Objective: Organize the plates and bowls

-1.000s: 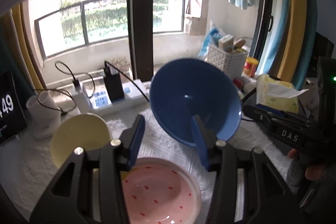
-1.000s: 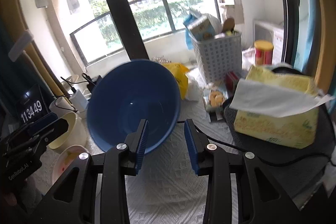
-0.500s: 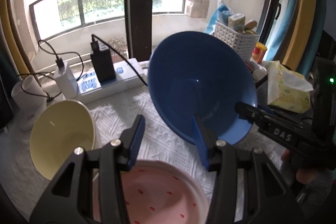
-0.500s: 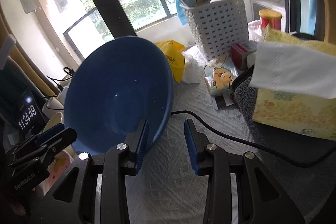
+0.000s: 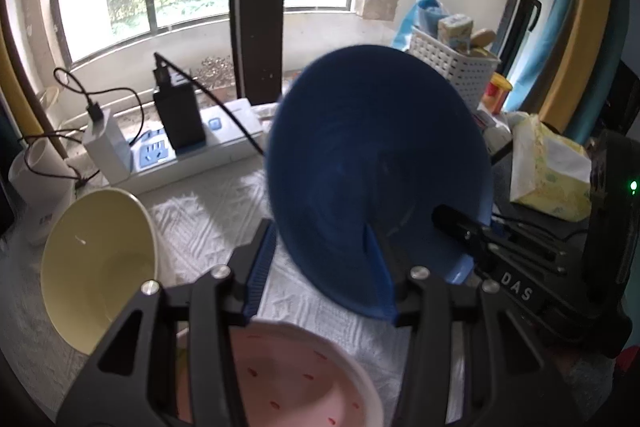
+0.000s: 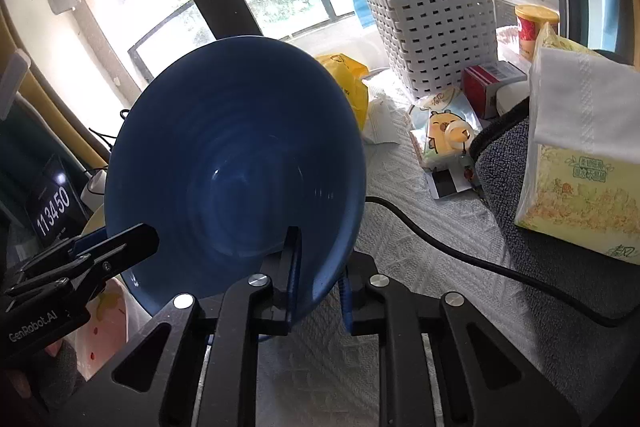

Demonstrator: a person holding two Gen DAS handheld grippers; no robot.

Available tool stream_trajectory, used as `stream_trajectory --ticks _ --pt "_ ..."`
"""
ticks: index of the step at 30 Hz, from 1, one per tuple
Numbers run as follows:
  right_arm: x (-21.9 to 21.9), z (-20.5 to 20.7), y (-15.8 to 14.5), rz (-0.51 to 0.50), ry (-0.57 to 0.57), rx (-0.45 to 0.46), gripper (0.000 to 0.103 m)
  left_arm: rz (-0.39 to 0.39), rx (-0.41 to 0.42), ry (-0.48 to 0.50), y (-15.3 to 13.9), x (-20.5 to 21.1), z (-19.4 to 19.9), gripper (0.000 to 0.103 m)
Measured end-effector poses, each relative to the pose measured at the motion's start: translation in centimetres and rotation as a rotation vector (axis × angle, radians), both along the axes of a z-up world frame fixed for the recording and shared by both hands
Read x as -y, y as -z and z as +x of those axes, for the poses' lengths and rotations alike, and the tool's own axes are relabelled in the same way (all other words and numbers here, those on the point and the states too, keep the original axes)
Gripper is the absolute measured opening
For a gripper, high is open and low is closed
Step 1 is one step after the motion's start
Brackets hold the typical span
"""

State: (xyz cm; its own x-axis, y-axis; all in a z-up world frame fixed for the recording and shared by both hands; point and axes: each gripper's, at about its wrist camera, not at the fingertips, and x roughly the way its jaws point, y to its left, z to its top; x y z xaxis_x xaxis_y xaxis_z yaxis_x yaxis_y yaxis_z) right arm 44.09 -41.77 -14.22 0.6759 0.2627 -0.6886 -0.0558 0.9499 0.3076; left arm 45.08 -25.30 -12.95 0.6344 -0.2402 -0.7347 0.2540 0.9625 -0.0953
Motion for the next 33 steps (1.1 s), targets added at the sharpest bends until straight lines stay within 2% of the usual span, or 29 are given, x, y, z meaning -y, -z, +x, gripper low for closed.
stream_trajectory --ticks 9,23,33 --pt "0.2 -0.7 -0.3 -0.039 -0.017 0.034 0.015 0.03 0.037 -0.005 -0.4 0.2 -0.6 0.038" --pt "-0.5 -2.9 -3.4 -0.12 -0.044 0.104 0.016 0.027 0.126 0.02 -3.3 -0.1 -4.0 0.037" --pt "-0.3 -5.6 -5.5 -0.129 -0.031 0.136 0.016 0.014 0.173 0.044 -5.1 -0.3 -7.0 0.037"
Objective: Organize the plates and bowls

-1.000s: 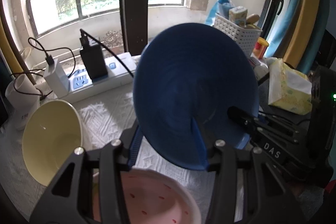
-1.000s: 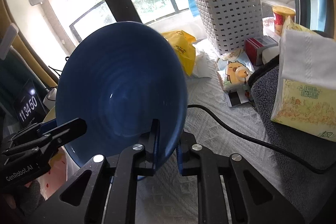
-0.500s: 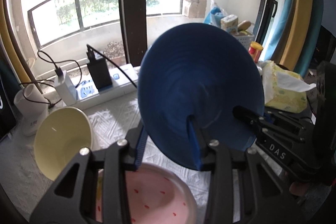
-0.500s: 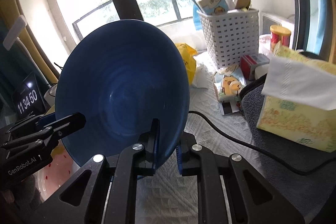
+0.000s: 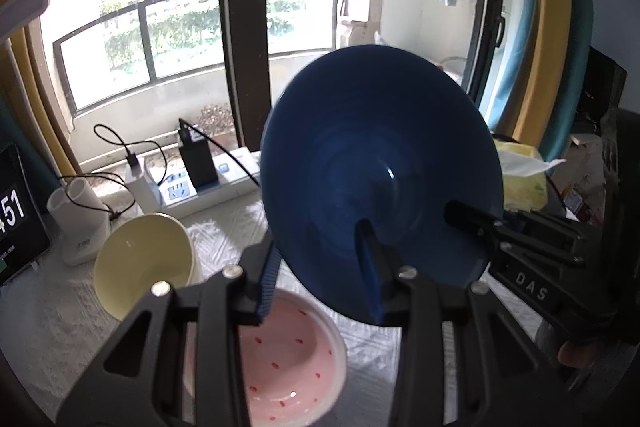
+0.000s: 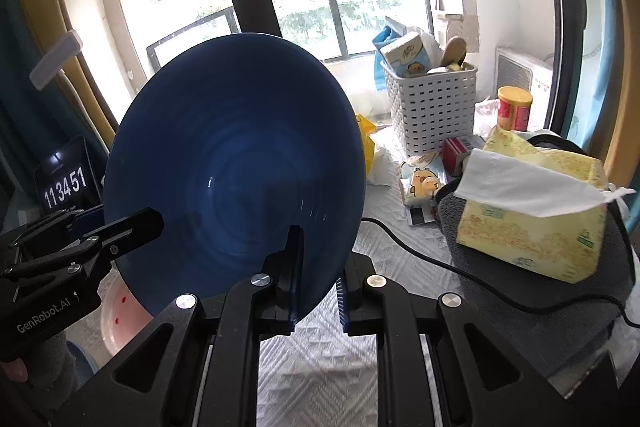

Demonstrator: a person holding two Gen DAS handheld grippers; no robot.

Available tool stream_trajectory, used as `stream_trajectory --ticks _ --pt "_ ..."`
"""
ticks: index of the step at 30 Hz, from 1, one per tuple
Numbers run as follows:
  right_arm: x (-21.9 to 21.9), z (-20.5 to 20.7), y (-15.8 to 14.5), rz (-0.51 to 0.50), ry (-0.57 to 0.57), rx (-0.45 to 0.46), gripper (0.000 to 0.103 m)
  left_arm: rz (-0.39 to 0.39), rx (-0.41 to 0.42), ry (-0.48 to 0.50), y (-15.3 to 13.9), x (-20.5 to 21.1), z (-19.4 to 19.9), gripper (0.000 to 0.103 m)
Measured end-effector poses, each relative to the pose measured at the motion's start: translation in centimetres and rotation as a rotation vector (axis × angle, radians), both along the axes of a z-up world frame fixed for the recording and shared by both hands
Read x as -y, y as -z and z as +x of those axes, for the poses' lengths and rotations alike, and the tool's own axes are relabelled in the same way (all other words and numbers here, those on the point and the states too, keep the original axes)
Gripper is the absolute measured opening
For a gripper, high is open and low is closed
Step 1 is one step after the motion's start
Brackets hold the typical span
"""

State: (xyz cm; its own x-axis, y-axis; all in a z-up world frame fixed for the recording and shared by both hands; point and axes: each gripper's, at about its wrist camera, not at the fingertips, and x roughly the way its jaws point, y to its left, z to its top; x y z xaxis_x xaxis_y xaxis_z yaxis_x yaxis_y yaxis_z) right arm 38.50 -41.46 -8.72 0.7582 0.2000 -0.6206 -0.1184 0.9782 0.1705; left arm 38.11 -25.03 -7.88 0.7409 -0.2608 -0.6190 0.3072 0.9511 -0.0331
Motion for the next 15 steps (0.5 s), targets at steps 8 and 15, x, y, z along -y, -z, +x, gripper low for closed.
stream_trajectory --ticks 8,15 --pt "-0.6 -2.6 -1.8 0.0 0.008 0.028 0.016 -0.018 0.031 0.007 -1.3 -0.9 -2.4 0.037" --pt "-1.2 -4.5 -2.6 0.0 0.012 0.044 0.016 -0.02 0.058 0.009 -1.8 -1.7 -4.6 0.038"
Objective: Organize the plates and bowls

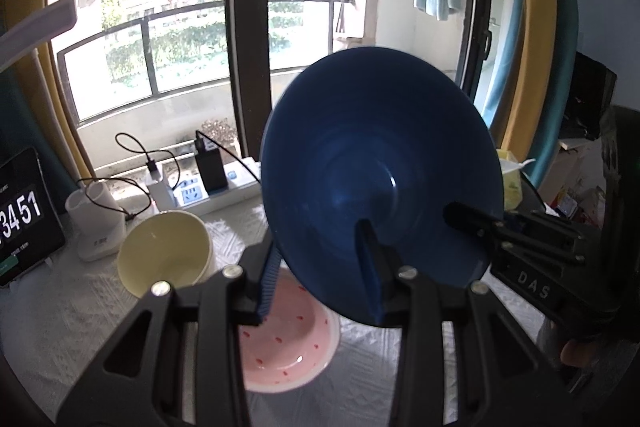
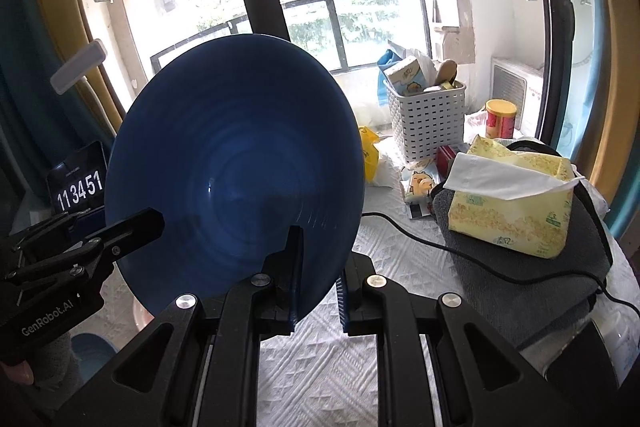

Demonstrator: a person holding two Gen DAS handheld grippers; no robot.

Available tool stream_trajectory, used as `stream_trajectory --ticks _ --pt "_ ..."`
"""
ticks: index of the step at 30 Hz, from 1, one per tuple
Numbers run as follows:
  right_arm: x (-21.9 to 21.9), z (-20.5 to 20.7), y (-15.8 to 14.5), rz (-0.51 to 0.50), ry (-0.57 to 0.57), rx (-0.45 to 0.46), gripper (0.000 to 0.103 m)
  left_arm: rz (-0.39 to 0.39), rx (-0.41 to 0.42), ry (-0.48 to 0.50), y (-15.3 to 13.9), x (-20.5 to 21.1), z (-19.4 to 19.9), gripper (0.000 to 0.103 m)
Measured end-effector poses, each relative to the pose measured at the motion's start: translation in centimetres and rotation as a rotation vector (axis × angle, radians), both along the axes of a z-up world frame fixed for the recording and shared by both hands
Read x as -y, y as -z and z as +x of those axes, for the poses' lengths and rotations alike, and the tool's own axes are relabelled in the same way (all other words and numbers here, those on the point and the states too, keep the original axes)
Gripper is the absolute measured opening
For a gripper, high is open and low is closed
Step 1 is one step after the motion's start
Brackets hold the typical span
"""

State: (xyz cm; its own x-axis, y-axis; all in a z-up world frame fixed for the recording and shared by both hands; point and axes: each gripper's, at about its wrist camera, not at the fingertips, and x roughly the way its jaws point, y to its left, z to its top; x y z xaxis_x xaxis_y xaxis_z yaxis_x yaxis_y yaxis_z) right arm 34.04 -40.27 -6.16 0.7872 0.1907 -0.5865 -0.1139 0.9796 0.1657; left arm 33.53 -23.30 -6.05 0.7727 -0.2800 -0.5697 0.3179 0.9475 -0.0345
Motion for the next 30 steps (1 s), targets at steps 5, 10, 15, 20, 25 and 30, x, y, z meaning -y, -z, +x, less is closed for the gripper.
stream_trajectory --ticks 5,10,15,20,25,30 --pt "-0.5 -1.2 -0.4 -0.007 -0.001 0.002 0.016 -0.004 0.008 0.004 -0.1 -0.6 -1.2 0.038" --pt "-1.3 -2.4 -0.8 -0.014 -0.004 0.004 0.016 -0.009 0.013 0.005 0.0 -1.2 -2.3 0.038" --pt "-1.9 -3.3 -0.8 -0.019 -0.004 0.004 0.016 -0.012 0.018 0.008 0.1 -1.8 -3.1 0.038" --pt "-2.4 -3.8 -0.6 -0.02 -0.004 -0.002 0.016 -0.013 0.016 0.011 0.2 -2.2 -3.8 0.038" --pt "-2.9 -4.5 -0.4 -0.021 -0.003 -0.008 0.016 -0.018 0.017 0.014 0.2 -2.6 -4.7 0.038" --pt "-3.1 -5.8 -0.4 -0.027 0.002 -0.014 0.016 -0.015 0.016 0.028 0.5 -2.7 -6.0 0.038"
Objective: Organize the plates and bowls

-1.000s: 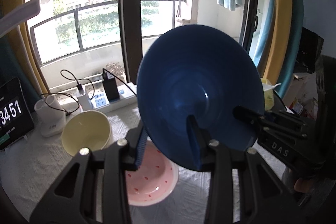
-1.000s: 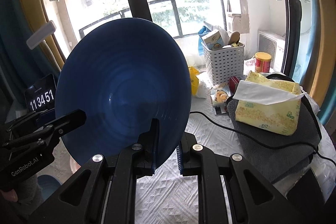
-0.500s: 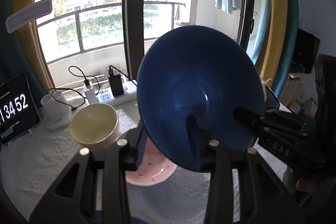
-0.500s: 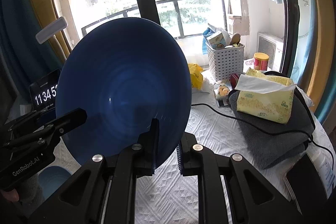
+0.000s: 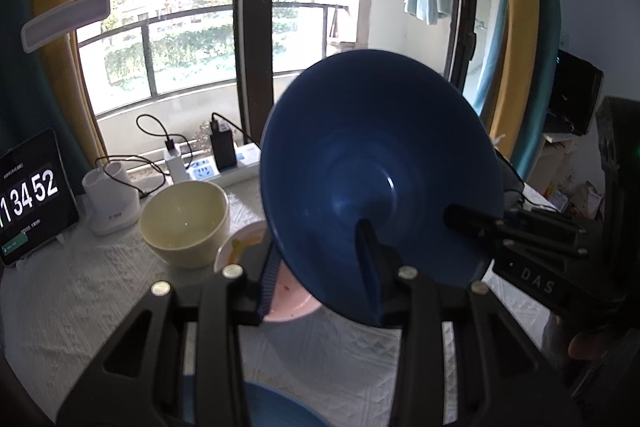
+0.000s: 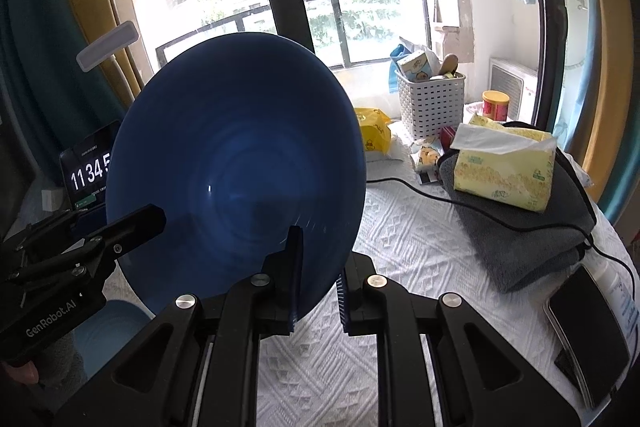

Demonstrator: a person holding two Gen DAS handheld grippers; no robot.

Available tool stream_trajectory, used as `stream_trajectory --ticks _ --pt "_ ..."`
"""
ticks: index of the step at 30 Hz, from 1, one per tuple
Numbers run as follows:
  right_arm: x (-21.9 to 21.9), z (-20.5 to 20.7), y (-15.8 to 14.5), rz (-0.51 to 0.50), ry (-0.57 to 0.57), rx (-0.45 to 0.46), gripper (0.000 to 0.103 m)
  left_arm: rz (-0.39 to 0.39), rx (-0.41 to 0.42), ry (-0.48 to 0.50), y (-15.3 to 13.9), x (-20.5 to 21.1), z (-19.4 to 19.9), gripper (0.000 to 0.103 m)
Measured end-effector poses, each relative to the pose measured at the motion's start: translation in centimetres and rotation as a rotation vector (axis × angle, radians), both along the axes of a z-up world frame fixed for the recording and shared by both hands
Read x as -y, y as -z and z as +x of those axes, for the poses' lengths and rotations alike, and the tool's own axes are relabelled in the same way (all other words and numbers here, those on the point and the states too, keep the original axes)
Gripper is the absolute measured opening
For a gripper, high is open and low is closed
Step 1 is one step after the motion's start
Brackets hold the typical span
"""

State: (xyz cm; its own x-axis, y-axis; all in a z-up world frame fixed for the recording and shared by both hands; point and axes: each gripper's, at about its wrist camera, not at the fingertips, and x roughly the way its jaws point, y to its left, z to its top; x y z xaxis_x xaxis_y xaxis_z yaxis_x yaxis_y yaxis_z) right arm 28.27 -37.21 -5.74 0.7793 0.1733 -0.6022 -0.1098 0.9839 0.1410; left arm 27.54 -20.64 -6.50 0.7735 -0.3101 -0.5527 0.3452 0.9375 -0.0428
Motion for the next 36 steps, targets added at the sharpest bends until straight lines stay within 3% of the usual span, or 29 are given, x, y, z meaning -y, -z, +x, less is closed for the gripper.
stream_trajectory --ticks 21,36 --pt "-1.5 -5.0 0.5 -0.055 -0.021 -0.042 0.018 -0.023 -0.04 0.025 0.9 -1.1 -4.8 0.038" --pt "-1.6 -6.7 3.3 -0.039 -0.041 -0.152 0.019 -0.017 -0.126 0.038 3.5 -0.9 -6.7 0.038"
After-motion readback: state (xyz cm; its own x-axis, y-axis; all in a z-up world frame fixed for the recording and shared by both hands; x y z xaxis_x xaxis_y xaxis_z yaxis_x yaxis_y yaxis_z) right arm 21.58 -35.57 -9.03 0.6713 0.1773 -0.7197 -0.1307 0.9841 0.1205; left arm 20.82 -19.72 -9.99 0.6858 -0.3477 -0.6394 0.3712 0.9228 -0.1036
